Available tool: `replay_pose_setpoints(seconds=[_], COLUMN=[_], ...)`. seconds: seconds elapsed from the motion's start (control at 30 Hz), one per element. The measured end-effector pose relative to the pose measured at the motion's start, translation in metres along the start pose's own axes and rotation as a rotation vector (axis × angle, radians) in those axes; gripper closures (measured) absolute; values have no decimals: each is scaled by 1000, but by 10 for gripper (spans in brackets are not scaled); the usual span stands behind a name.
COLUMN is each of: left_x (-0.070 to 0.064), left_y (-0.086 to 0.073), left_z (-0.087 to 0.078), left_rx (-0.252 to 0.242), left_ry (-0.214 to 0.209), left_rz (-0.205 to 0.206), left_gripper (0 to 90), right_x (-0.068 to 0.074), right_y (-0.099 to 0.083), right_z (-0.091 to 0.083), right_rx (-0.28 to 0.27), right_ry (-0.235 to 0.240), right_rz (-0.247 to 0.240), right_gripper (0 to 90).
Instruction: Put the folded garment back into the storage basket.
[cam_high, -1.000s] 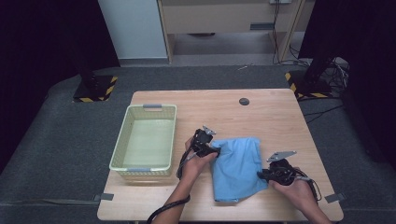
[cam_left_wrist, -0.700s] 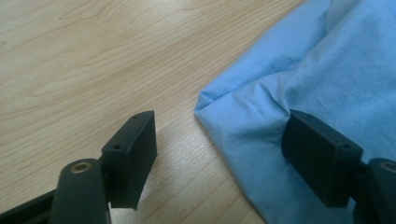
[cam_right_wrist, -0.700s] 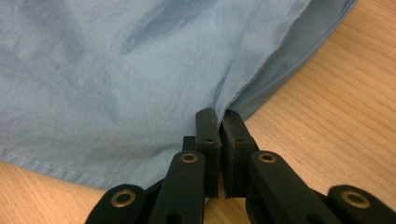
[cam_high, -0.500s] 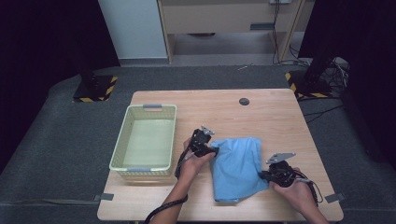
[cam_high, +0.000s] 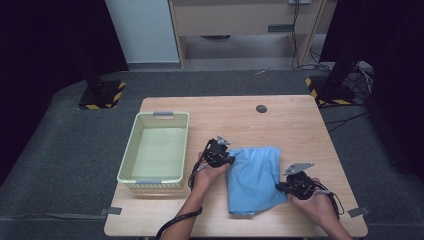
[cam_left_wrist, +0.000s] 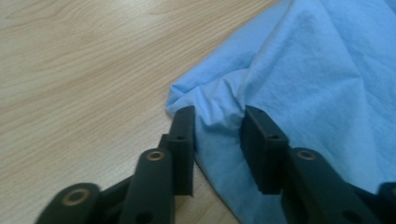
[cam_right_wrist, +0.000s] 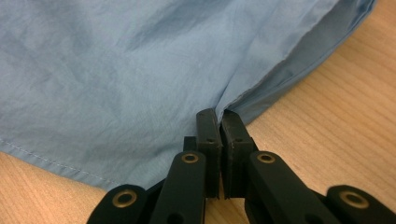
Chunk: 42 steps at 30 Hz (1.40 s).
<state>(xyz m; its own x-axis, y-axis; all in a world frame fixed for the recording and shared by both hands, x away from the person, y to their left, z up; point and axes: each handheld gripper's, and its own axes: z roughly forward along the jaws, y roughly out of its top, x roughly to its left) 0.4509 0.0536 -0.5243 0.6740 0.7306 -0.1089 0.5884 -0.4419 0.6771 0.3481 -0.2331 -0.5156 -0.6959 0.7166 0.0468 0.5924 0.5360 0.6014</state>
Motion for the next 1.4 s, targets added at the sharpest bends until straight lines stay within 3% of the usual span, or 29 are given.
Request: replay_pose_setpoints(seconds=[0.07, 0.13, 0.27, 0.5, 0.67, 0.87, 1.03, 1.13, 1.23, 1.27, 1.4], left_x=[-3, -9, -8, -6, -6, -6, -9, -5, 0, 1, 2], left_y=[0, 1, 4, 3, 7, 10, 9, 9, 11, 12, 17], left_z=[-1, -4, -12, -15, -23, -27, -19, -14, -11, -9, -5], left_rx=[0, -4, -40, -28, -34, -31, 16, 7, -10, -9, 0], left_ry=[20, 57, 69, 73, 71, 58, 70, 79, 106, 91, 47], left_rz=[9, 45, 31, 27, 42, 31, 57, 40, 45, 44, 70], left_gripper=[740, 820, 899, 900, 900, 900, 892, 716, 395, 301, 234], right_x=[0, 2, 3, 3, 0, -3, -4, -6, -8, -9, -10], right_y=[2, 5, 12, 19, 14, 5, 3, 0, -3, -3, -4], right_z=[-3, -7, -15, -23, -22, -22, -22, -19, -18, -18, -18], right_rx=[-10, -20, -31, -38, -36, -37, -31, -24, -19, -18, -21], right_ry=[0, -3, -3, -9, -10, -3, 0, 1, 9, 10, 14], right_rz=[-1, -14, -27, -33, -14, 4, 4, 11, 20, 23, 26], right_gripper=[880, 881, 882, 883, 883, 883, 883, 882, 882, 882, 882])
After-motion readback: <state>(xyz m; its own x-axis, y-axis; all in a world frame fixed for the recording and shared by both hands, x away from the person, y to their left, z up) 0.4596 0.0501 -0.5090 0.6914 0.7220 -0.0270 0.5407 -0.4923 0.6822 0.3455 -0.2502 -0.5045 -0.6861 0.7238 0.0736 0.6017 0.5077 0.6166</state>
